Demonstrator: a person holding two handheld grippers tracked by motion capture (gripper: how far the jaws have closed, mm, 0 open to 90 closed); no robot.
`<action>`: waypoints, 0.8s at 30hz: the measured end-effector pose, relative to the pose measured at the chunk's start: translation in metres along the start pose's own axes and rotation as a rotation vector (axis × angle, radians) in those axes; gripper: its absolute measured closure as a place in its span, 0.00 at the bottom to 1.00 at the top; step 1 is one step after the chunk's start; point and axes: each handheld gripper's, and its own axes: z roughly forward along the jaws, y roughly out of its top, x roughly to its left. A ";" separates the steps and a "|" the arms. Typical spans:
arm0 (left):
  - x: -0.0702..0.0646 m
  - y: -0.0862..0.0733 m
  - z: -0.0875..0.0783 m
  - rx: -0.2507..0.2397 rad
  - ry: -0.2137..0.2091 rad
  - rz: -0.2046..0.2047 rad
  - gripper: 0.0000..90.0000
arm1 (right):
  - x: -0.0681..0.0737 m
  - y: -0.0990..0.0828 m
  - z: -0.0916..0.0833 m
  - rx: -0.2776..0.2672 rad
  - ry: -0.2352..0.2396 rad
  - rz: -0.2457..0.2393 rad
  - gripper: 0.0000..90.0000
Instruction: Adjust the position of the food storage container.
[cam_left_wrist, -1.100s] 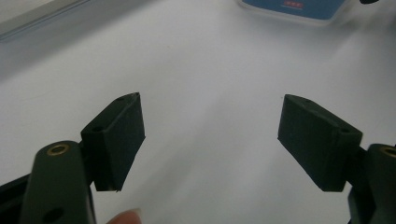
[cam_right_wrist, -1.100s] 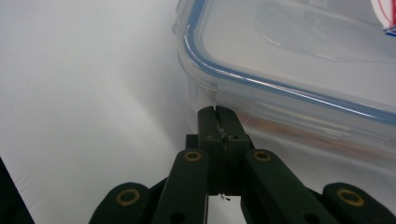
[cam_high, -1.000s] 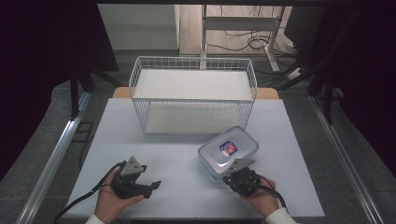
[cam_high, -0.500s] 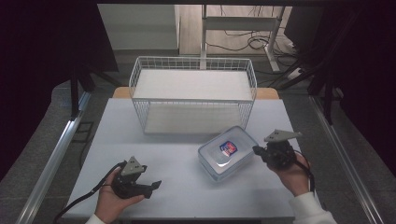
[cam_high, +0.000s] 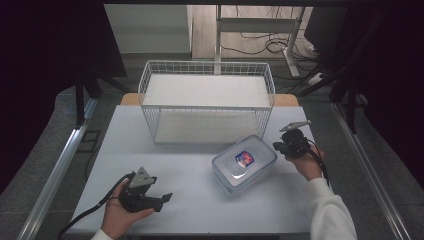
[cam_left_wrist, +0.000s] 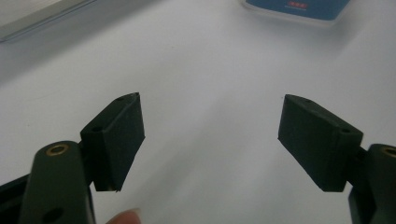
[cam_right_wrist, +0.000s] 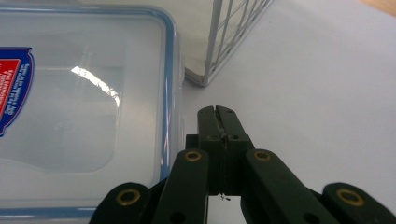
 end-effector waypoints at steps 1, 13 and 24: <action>0.000 0.000 0.000 0.002 0.000 0.000 0.25 | 0.000 0.001 0.001 0.004 0.006 -0.005 0.99; -0.001 0.000 0.000 -0.006 0.004 -0.004 0.25 | 0.000 0.001 0.012 0.044 0.018 -0.038 0.99; 0.001 0.000 -0.003 -0.010 0.013 0.001 0.25 | 0.010 0.001 0.009 0.072 0.057 -0.077 0.99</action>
